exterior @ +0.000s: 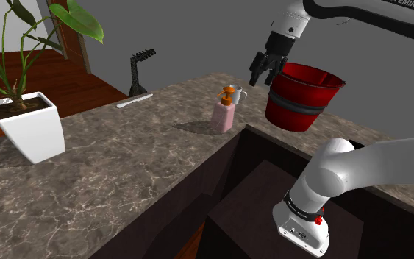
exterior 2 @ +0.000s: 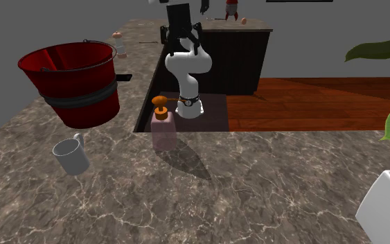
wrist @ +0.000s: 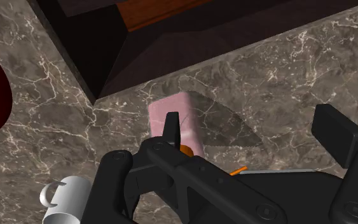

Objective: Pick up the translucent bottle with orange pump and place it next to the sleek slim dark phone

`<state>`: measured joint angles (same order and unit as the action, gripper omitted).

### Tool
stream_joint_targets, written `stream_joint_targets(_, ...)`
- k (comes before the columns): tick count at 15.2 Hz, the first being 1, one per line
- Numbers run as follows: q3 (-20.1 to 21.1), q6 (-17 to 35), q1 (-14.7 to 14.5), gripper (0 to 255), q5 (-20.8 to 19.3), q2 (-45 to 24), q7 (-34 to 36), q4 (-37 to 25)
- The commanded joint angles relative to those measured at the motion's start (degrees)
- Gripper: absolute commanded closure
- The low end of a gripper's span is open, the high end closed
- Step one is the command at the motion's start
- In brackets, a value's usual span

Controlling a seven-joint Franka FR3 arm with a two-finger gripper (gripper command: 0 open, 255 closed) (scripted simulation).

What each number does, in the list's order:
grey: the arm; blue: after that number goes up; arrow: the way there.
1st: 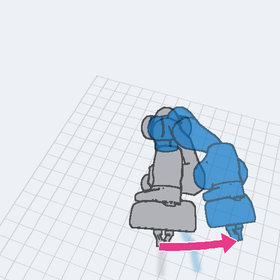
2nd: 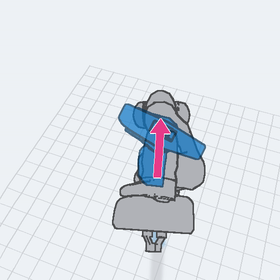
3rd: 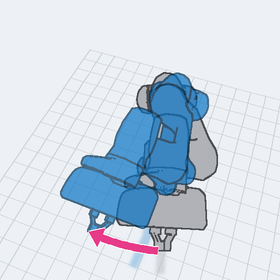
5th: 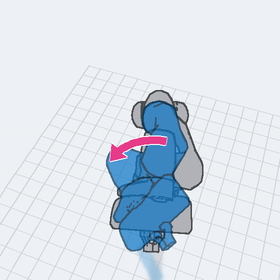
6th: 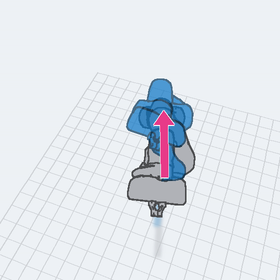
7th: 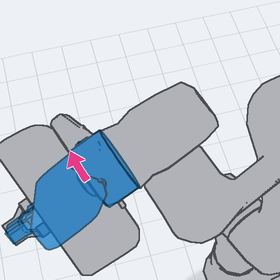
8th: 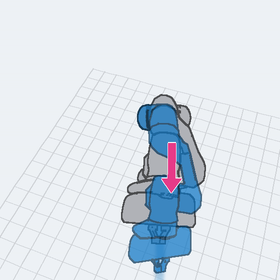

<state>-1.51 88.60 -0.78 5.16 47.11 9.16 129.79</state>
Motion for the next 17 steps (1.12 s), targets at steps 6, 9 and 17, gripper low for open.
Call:
stream_joint_targets(6,-1.66,7.32,1.30,0,-0.21,-8.53,0.06,-1.13)
stream_joint_targets(9,-2.71,11.25,1.97,0,-0.11,-14.01,0.07,-2.63)
stream_joint_targets(17,-5.19,19.15,3.13,0,0.92,-26.80,-0.16,-7.32)
